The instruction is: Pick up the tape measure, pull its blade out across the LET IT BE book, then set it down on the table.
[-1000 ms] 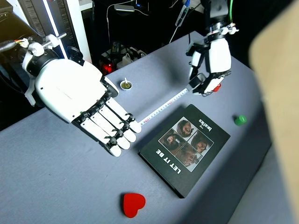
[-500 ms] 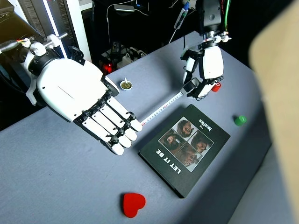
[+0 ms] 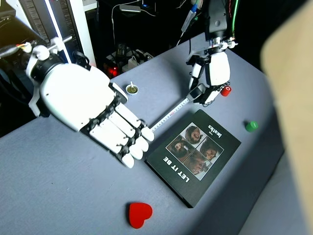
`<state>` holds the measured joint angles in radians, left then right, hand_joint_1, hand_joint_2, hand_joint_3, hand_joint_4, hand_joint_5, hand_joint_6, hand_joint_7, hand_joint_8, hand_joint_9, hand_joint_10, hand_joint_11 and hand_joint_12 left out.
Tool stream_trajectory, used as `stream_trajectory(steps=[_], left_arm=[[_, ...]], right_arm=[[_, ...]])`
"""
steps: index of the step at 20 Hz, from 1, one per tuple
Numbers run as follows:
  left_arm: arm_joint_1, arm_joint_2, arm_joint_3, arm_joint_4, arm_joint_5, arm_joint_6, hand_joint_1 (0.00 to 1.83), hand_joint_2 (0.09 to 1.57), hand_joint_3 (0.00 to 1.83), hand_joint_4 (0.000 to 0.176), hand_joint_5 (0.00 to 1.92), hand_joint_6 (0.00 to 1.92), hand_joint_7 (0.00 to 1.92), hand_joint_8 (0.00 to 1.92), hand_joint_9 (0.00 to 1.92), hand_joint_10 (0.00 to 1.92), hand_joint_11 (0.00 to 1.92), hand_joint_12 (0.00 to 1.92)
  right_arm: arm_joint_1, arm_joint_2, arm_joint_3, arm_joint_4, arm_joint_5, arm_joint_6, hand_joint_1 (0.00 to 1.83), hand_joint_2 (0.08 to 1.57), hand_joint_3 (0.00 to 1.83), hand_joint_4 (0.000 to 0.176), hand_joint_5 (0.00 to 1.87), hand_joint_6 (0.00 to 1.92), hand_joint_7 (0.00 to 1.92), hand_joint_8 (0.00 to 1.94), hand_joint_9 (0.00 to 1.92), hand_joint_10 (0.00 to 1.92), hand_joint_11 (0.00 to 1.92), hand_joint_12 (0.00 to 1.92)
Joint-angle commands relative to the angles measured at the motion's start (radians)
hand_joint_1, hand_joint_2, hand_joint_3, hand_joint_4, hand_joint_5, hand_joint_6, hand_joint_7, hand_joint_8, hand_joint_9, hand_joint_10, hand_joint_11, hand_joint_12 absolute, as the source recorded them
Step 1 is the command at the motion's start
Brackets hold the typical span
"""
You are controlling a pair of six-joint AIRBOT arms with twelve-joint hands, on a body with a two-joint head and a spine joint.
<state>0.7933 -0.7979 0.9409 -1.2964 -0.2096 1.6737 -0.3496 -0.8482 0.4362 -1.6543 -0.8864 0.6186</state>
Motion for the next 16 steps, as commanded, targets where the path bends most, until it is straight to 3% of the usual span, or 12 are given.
stream_trajectory(steps=[1, 6, 7, 8, 9, 10, 11, 12, 13, 14, 16], left_arm=[[0.004, -0.008, 0.000, 0.005, -0.058, -0.016, 1.37, 1.16, 0.00, 0.000, 0.81, 0.98, 0.84, 1.22, 0.90, 1.35, 0.91, 1.19], [0.012, -0.011, -0.004, 0.027, -0.068, -0.033, 1.32, 1.22, 0.00, 0.000, 0.77, 1.17, 0.68, 1.41, 0.77, 1.48, 0.65, 1.28], [0.011, -0.011, -0.003, 0.031, -0.068, -0.035, 1.19, 1.24, 0.00, 0.000, 0.79, 1.22, 0.68, 1.48, 0.66, 1.08, 0.62, 1.27], [0.011, -0.011, -0.002, 0.034, -0.068, -0.038, 1.16, 1.24, 0.00, 0.000, 0.80, 1.22, 0.68, 1.49, 0.66, 0.90, 0.61, 1.25], [0.010, -0.011, -0.002, 0.035, -0.068, -0.040, 1.11, 1.22, 0.00, 0.000, 0.78, 1.27, 0.61, 0.86, 0.67, 0.80, 0.61, 1.23], [0.010, -0.011, -0.002, 0.035, -0.068, -0.042, 1.07, 1.22, 0.00, 0.000, 0.78, 1.28, 0.69, 0.51, 0.69, 0.68, 0.60, 1.18], [0.009, -0.010, -0.002, 0.036, -0.068, -0.042, 1.07, 1.22, 0.00, 0.000, 0.78, 1.28, 0.69, 0.51, 0.69, 0.68, 0.60, 1.18], [0.009, -0.010, -0.002, 0.038, -0.068, -0.042, 0.96, 1.16, 0.00, 0.000, 0.73, 0.26, 0.78, 0.23, 0.72, 0.49, 0.55, 1.14], [0.009, -0.008, -0.003, 0.039, -0.068, -0.042, 0.93, 1.15, 0.00, 0.000, 0.76, 0.10, 0.80, 0.14, 0.72, 0.39, 0.53, 1.11], [0.010, -0.007, -0.003, 0.039, -0.068, -0.042, 0.93, 1.15, 0.00, 0.000, 0.76, 0.10, 0.80, 0.14, 0.72, 0.39, 0.53, 1.11], [0.012, -0.005, -0.002, 0.039, -0.068, -0.044, 0.88, 1.13, 0.00, 0.000, 0.75, 0.00, 0.79, 0.01, 0.77, 0.17, 0.50, 1.02]], right_arm=[[0.004, 0.000, 0.011, -0.069, 0.004, -0.002, 0.00, 1.22, 0.00, 0.022, 0.01, 0.00, 0.02, 0.00, 0.04, 0.00, 0.00, 0.35], [-0.019, -0.002, 0.065, -0.115, 0.070, -0.022, 0.00, 1.22, 0.00, 0.023, 0.01, 0.00, 0.02, 0.00, 0.05, 0.00, 0.00, 0.40], [-0.020, -0.001, 0.073, -0.115, 0.089, -0.028, 0.00, 1.22, 0.00, 0.023, 0.01, 0.00, 0.02, 0.00, 0.05, 0.00, 0.00, 0.40], [-0.022, 0.001, 0.079, -0.115, 0.105, -0.029, 0.00, 1.22, 0.00, 0.023, 0.01, 0.00, 0.03, 0.00, 0.05, 0.00, 0.00, 0.40], [-0.024, 0.003, 0.084, -0.116, 0.120, -0.029, 0.00, 1.22, 0.00, 0.023, 0.01, 0.00, 0.03, 0.00, 0.05, 0.00, 0.00, 0.39], [-0.027, 0.005, 0.086, -0.117, 0.133, -0.029, 0.00, 1.22, 0.00, 0.023, 0.01, 0.00, 0.03, 0.00, 0.05, 0.00, 0.00, 0.38], [-0.031, 0.007, 0.086, -0.122, 0.139, -0.030, 0.00, 1.22, 0.00, 0.023, 0.01, 0.00, 0.03, 0.00, 0.05, 0.00, 0.00, 0.38], [-0.033, 0.008, 0.086, -0.123, 0.144, -0.030, 0.00, 1.22, 0.00, 0.023, 0.02, 0.00, 0.03, 0.00, 0.05, 0.00, 0.00, 0.41], [-0.035, 0.009, 0.086, -0.123, 0.145, -0.030, 0.00, 1.22, 0.00, 0.023, 0.02, 0.00, 0.03, 0.00, 0.06, 0.00, 0.00, 0.42], [-0.038, 0.010, 0.086, -0.123, 0.144, -0.030, 0.00, 1.22, 0.00, 0.023, 0.02, 0.00, 0.03, 0.00, 0.06, 0.00, 0.00, 0.42], [-0.043, 0.011, 0.086, -0.123, 0.152, -0.025, 0.00, 1.22, 0.00, 0.023, 0.03, 0.00, 0.03, 0.00, 0.06, 0.00, 0.00, 0.43]])
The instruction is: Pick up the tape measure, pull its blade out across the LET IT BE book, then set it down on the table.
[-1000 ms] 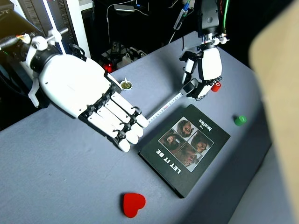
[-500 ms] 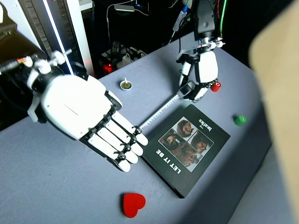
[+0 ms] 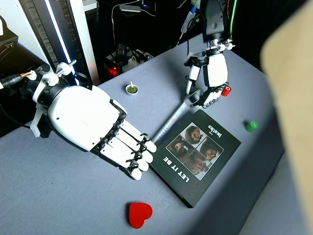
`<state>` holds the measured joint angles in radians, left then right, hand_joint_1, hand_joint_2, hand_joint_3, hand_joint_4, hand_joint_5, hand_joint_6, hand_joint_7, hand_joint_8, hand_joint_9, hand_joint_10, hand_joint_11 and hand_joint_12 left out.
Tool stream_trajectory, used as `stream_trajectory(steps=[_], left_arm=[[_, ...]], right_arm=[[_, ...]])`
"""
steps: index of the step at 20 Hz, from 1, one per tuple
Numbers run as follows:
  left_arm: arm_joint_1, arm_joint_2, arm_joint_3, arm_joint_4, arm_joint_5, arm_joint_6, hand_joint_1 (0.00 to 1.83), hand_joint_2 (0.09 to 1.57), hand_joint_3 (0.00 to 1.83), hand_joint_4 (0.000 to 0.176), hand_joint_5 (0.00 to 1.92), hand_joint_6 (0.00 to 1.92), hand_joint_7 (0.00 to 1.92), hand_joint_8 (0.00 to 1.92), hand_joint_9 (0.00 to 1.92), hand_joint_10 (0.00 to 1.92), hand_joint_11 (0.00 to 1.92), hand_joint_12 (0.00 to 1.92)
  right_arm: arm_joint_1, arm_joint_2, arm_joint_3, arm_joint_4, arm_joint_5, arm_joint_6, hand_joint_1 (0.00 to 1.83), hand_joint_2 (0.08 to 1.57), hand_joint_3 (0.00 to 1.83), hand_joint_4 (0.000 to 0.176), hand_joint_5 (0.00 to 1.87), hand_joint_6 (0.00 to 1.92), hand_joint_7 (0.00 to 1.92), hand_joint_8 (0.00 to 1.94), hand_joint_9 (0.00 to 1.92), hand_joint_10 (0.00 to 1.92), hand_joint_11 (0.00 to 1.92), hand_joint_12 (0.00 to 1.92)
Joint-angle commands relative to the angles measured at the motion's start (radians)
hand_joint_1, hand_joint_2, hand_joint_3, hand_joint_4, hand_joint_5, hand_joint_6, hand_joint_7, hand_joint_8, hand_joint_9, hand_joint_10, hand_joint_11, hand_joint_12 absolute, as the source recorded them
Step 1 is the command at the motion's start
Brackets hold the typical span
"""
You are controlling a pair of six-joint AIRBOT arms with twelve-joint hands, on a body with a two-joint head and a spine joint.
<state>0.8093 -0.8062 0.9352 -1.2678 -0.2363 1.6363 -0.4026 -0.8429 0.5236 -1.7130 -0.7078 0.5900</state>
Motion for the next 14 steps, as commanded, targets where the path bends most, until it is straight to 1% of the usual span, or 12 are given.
stream_trajectory(steps=[1, 5, 7, 10, 12, 14], left_arm=[[-0.004, 0.005, 0.005, 0.011, -0.042, -0.007, 0.87, 1.13, 0.00, 0.000, 0.73, 0.00, 0.77, 0.00, 0.76, 0.14, 0.49, 1.01], [-0.001, 0.022, 0.005, 0.011, -0.054, -0.008, 0.83, 1.11, 0.00, 0.000, 0.71, 0.00, 0.75, 0.00, 0.74, 0.12, 0.45, 0.99], [-0.013, 0.032, 0.010, 0.011, -0.060, -0.008, 0.80, 1.10, 0.00, 0.000, 0.71, 0.00, 0.75, 0.00, 0.73, 0.10, 0.43, 0.99], [-0.053, 0.045, 0.024, 0.030, -0.068, -0.005, 0.75, 1.09, 0.00, 0.000, 0.66, 0.00, 0.70, 0.00, 0.71, 0.08, 0.39, 0.97], [-0.095, 0.048, 0.037, 0.053, -0.075, -0.003, 0.75, 1.09, 0.00, 0.000, 0.64, 0.00, 0.70, 0.00, 0.71, 0.07, 0.38, 0.96], [-0.143, 0.047, 0.051, 0.066, -0.077, 0.023, 0.75, 1.09, 0.00, 0.000, 0.63, 0.00, 0.69, 0.00, 0.71, 0.07, 0.38, 0.96]], right_arm=[[0.010, 0.007, -0.001, -0.064, -0.019, 0.009, 0.00, 1.22, 0.00, 0.023, 0.03, 0.00, 0.03, 0.00, 0.06, 0.00, 0.00, 0.43], [0.017, 0.011, -0.002, -0.052, 0.014, 0.021, 0.00, 1.22, 0.00, 0.023, 0.01, 0.00, 0.02, 0.00, 0.06, 0.00, 0.00, 0.43], [0.018, 0.011, -0.002, -0.048, 0.025, 0.018, 0.00, 1.22, 0.00, 0.023, 0.01, 0.00, 0.03, 0.00, 0.06, 0.00, 0.00, 0.43], [0.017, 0.011, -0.002, -0.048, 0.031, 0.013, 0.00, 1.22, 0.00, 0.023, 0.01, 0.00, 0.03, 0.00, 0.05, 0.00, 0.00, 0.42], [0.017, 0.011, -0.002, -0.048, 0.038, 0.012, 0.00, 1.22, 0.00, 0.023, 0.01, 0.00, 0.03, 0.00, 0.05, 0.00, 0.00, 0.42], [0.018, 0.011, -0.002, -0.048, 0.045, 0.012, 0.01, 1.22, 0.00, 0.022, 0.03, 0.00, 0.06, 0.01, 0.08, 0.01, 0.00, 0.49]])
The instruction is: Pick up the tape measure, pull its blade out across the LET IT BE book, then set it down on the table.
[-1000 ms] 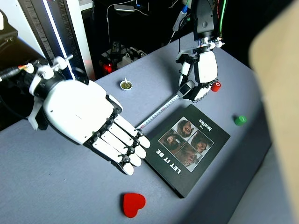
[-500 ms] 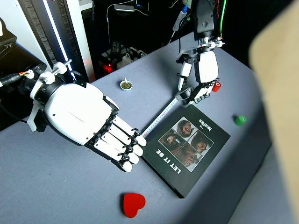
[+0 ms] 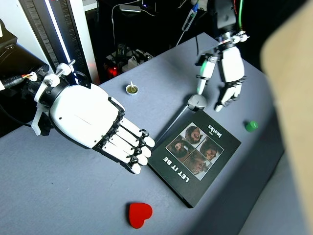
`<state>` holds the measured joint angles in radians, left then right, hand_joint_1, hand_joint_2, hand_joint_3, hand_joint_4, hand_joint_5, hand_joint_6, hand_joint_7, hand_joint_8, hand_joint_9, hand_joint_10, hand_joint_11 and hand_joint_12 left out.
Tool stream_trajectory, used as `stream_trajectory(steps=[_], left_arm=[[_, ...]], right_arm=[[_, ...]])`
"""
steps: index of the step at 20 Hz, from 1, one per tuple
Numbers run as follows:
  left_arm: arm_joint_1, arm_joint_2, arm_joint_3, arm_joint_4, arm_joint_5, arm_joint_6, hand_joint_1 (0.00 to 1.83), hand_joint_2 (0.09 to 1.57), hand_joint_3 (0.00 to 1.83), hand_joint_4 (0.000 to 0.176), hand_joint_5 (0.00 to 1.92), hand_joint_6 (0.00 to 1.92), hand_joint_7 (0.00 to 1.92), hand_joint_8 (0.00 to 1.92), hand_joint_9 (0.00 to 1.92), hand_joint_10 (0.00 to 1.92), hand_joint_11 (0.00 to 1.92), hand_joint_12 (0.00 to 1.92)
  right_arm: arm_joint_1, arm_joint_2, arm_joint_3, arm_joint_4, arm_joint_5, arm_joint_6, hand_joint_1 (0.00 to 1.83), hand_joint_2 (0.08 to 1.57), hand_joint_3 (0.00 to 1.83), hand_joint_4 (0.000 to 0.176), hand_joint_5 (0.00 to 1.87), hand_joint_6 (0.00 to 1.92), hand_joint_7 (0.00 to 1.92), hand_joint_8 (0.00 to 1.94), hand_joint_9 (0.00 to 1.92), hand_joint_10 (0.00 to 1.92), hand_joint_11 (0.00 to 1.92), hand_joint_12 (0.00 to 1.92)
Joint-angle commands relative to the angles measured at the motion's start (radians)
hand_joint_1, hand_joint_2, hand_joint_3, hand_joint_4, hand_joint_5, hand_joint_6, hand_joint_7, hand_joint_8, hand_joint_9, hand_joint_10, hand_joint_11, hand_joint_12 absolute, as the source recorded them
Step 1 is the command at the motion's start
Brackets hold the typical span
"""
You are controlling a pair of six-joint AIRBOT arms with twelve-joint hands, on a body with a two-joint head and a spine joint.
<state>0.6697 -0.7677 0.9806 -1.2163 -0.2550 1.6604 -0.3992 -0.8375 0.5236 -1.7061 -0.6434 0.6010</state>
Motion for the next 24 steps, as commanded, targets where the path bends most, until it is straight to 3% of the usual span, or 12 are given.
stream_trajectory(steps=[1, 3, 6, 8, 9, 10, 11, 12, 14, 17, 20, 24], left_arm=[[-0.026, 0.005, 0.011, 0.031, -0.064, 0.009, 0.75, 1.09, 0.00, 0.000, 0.64, 0.01, 0.69, 0.00, 0.71, 0.07, 0.38, 0.96], [-0.093, -0.002, 0.013, 0.041, -0.067, 0.070, 0.75, 1.09, 0.00, 0.000, 0.64, 0.00, 0.68, 0.00, 0.70, 0.06, 0.39, 0.96], [-0.225, -0.015, -0.015, -0.005, -0.075, 0.314, 0.75, 1.09, 0.00, 0.000, 0.64, 0.00, 0.68, 0.00, 0.70, 0.06, 0.39, 0.96], [-0.284, -0.029, -0.037, -0.145, -0.093, 0.410, 0.76, 1.09, 0.00, 0.000, 0.64, 0.01, 0.73, 0.02, 0.76, 0.08, 0.41, 1.10], [-0.298, -0.032, -0.052, -0.192, -0.120, 0.436, 0.77, 1.09, 0.00, 0.000, 0.74, 0.01, 0.79, 0.06, 0.76, 0.38, 0.50, 1.22], [-0.333, -0.034, -0.090, -0.332, -0.180, 0.621, 0.79, 1.08, 0.00, 0.000, 0.82, 0.03, 0.77, 0.40, 0.72, 0.85, 0.59, 1.34], [-0.359, -0.036, -0.111, -0.401, -0.208, 0.719, 0.81, 1.07, 0.00, 0.000, 0.89, 0.08, 0.64, 1.01, 0.69, 1.29, 0.65, 1.49], [-0.390, -0.039, -0.132, -0.513, -0.248, 0.876, 0.85, 1.08, 0.00, 0.000, 0.69, 0.83, 0.59, 1.60, 0.77, 1.61, 0.76, 1.71], [-0.464, -0.050, -0.192, -0.681, -0.377, 1.138, 0.90, 1.09, 0.00, 0.000, 0.54, 1.76, 0.74, 1.91, 0.92, 1.91, 0.92, 1.91], [-0.458, -0.066, -0.269, -0.705, -0.484, 1.085, 0.97, 1.11, 0.00, 0.000, 0.86, 1.92, 0.94, 1.92, 1.07, 1.92, 1.13, 1.92], [-0.401, -0.088, -0.392, -0.618, -0.670, 0.807, 1.03, 1.12, 0.00, 0.000, 1.21, 1.92, 1.27, 1.92, 1.38, 1.92, 1.41, 1.92], [-0.403, -0.140, -0.490, -0.560, -0.830, 0.716, 1.05, 1.16, 0.01, 0.004, 1.25, 1.92, 1.40, 1.92, 1.51, 1.92, 1.60, 1.92]], right_arm=[[0.015, 0.006, -0.002, -0.055, -0.016, 0.000, 0.01, 1.22, 0.00, 0.022, 0.04, 0.01, 0.06, 0.01, 0.08, 0.01, 0.00, 0.50], [0.015, 0.005, -0.003, -0.055, -0.001, 0.001, 0.01, 1.22, 0.00, 0.022, 0.04, 0.01, 0.06, 0.00, 0.08, 0.00, 0.00, 0.50], [0.015, 0.005, -0.008, -0.070, 0.005, 0.021, 0.01, 1.22, 0.00, 0.022, 0.04, 0.01, 0.06, 0.00, 0.08, 0.00, 0.00, 0.50], [0.016, 0.005, -0.011, -0.095, 0.004, 0.049, 0.05, 1.23, 0.00, 0.015, 0.23, 0.01, 0.32, 0.00, 0.30, 0.02, 0.01, 0.87], [0.016, 0.005, -0.012, -0.100, 0.004, 0.053, 0.17, 1.21, 0.00, 0.000, 0.39, 0.03, 0.54, 0.05, 0.55, 0.10, 0.20, 1.14], [0.016, 0.004, -0.015, -0.112, -0.002, 0.057, 0.34, 1.19, 0.00, 0.000, 0.58, 0.05, 0.73, 0.13, 0.62, 0.53, 0.36, 1.41], [0.016, 0.003, -0.016, -0.118, -0.007, 0.061, 0.50, 1.18, 0.00, 0.000, 0.74, 0.14, 0.78, 0.44, 0.62, 1.07, 0.50, 1.69], [0.016, 0.003, -0.016, -0.125, -0.014, 0.067, 0.59, 1.19, 0.00, 0.000, 0.69, 0.80, 0.76, 0.94, 0.69, 1.46, 0.73, 1.87], [0.016, 0.001, -0.017, -0.135, -0.024, 0.078, 0.68, 1.21, 0.00, 0.000, 0.54, 1.71, 0.67, 1.70, 0.82, 1.88, 1.03, 1.92], [0.016, -0.004, -0.018, -0.157, -0.045, 0.102, 0.87, 1.21, 0.00, 0.000, 0.63, 1.92, 0.80, 1.94, 1.13, 1.92, 1.47, 1.92], [0.016, -0.007, -0.018, -0.196, -0.066, 0.157, 0.91, 1.26, 0.01, 0.000, 1.01, 1.92, 1.37, 1.94, 1.66, 1.92, 1.84, 1.92], [0.014, -0.010, -0.018, -0.224, -0.077, 0.182, 0.85, 1.34, 0.01, 0.000, 1.16, 1.92, 1.51, 1.94, 1.71, 1.92, 1.90, 1.92]])
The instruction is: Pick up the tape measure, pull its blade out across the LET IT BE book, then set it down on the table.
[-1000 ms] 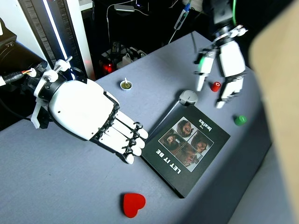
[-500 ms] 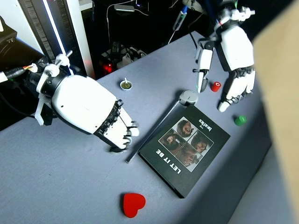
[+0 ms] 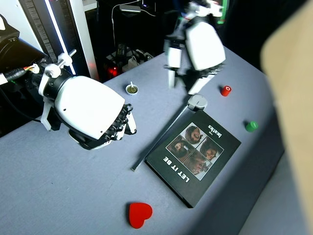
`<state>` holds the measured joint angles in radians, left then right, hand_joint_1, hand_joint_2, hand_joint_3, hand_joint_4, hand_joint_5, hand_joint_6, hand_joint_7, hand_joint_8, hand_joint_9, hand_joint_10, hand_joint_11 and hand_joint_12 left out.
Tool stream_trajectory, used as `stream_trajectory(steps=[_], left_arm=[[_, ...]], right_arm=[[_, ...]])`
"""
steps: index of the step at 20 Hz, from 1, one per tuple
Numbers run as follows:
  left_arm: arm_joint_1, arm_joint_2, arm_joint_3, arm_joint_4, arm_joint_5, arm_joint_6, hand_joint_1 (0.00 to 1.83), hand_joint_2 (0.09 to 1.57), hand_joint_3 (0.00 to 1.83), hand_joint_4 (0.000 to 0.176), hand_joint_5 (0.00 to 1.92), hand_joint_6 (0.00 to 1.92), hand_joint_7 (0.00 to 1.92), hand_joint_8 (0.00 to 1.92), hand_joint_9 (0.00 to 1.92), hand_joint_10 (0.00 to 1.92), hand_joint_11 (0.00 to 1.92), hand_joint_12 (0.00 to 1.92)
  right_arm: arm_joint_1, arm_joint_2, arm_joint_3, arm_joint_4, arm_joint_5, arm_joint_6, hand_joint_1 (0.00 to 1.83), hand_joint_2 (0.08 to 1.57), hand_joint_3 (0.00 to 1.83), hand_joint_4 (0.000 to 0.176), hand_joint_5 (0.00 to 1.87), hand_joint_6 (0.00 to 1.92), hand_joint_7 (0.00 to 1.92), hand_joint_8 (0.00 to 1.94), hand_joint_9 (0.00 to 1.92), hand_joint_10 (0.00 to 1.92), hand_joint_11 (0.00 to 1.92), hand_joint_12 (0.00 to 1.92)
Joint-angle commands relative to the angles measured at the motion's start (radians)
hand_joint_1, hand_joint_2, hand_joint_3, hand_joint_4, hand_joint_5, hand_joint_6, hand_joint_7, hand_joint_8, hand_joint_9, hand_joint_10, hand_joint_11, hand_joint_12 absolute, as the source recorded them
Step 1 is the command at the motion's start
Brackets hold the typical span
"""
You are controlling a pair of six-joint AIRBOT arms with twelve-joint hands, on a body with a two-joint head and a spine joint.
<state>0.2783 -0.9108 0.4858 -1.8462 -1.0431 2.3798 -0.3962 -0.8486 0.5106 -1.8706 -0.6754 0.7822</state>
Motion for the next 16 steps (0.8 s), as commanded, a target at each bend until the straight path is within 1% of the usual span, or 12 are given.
stream_trajectory(steps=[1, 4, 5, 6, 7, 9, 14, 16], left_arm=[[-0.014, -0.008, -0.003, 0.079, -0.044, -0.007, 1.06, 1.17, 0.01, 0.006, 1.25, 1.92, 1.40, 1.92, 1.51, 1.92, 1.61, 1.92], [-0.037, -0.024, -0.003, 0.107, -0.065, 0.002, 1.08, 1.17, 0.00, 0.012, 1.24, 1.92, 1.40, 1.92, 1.50, 1.92, 1.59, 1.92], [-0.046, -0.028, -0.002, 0.107, -0.076, 0.001, 1.08, 1.17, 0.00, 0.015, 1.24, 1.92, 1.40, 1.92, 1.50, 1.92, 1.58, 1.92], [-0.052, -0.034, -0.005, 0.106, -0.104, -0.001, 1.08, 1.17, 0.00, 0.016, 1.24, 1.92, 1.40, 1.92, 1.50, 1.92, 1.58, 1.92], [-0.052, -0.042, -0.008, 0.104, -0.127, -0.010, 1.08, 1.17, 0.00, 0.017, 1.24, 1.92, 1.40, 1.92, 1.50, 1.92, 1.58, 1.92], [-0.051, -0.045, -0.018, 0.104, -0.147, -0.022, 1.08, 1.17, 0.00, 0.022, 1.24, 1.92, 1.39, 1.92, 1.50, 1.92, 1.57, 1.92], [-0.044, -0.046, -0.030, 0.110, -0.157, -0.068, 1.08, 1.17, 0.00, 0.025, 1.24, 1.92, 1.39, 1.92, 1.50, 1.92, 1.56, 1.92], [-0.043, -0.046, -0.031, 0.113, -0.157, -0.081, 1.08, 1.17, 0.00, 0.026, 1.24, 1.92, 1.39, 1.92, 1.50, 1.92, 1.56, 1.92]], right_arm=[[0.011, 0.001, -0.006, -0.063, -0.051, 0.004, 0.87, 1.34, 0.00, 0.000, 1.16, 1.92, 1.51, 1.94, 1.71, 1.92, 1.90, 1.92], [0.011, -0.002, -0.006, -0.072, -0.068, 0.012, 0.90, 1.33, 0.00, 0.000, 1.17, 1.92, 1.51, 1.94, 1.71, 1.92, 1.90, 1.92], [0.011, -0.003, -0.006, -0.077, -0.081, 0.021, 0.91, 1.33, 0.00, 0.050, 1.19, 1.92, 1.51, 1.94, 1.71, 1.92, 1.90, 1.92], [0.011, -0.006, -0.007, -0.079, -0.096, 0.030, 0.93, 1.34, 0.00, 0.151, 1.20, 1.92, 1.51, 1.94, 1.71, 1.92, 1.91, 1.92], [0.010, -0.008, -0.008, -0.081, -0.112, 0.034, 0.93, 1.34, 0.00, 0.171, 1.20, 1.92, 1.51, 1.94, 1.71, 1.92, 1.91, 1.92], [0.009, -0.015, -0.011, -0.091, -0.145, 0.044, 0.93, 1.34, 0.00, 0.176, 1.19, 1.92, 1.50, 1.94, 1.71, 1.92, 1.91, 1.92], [0.008, -0.042, -0.028, -0.091, -0.252, 0.041, 0.93, 1.34, 0.00, 0.176, 1.17, 1.92, 1.47, 1.94, 1.69, 1.92, 1.89, 1.92], [0.003, -0.069, -0.032, -0.091, -0.334, 0.003, 0.93, 1.34, 0.00, 0.176, 1.17, 1.92, 1.47, 1.94, 1.69, 1.92, 1.89, 1.92]])
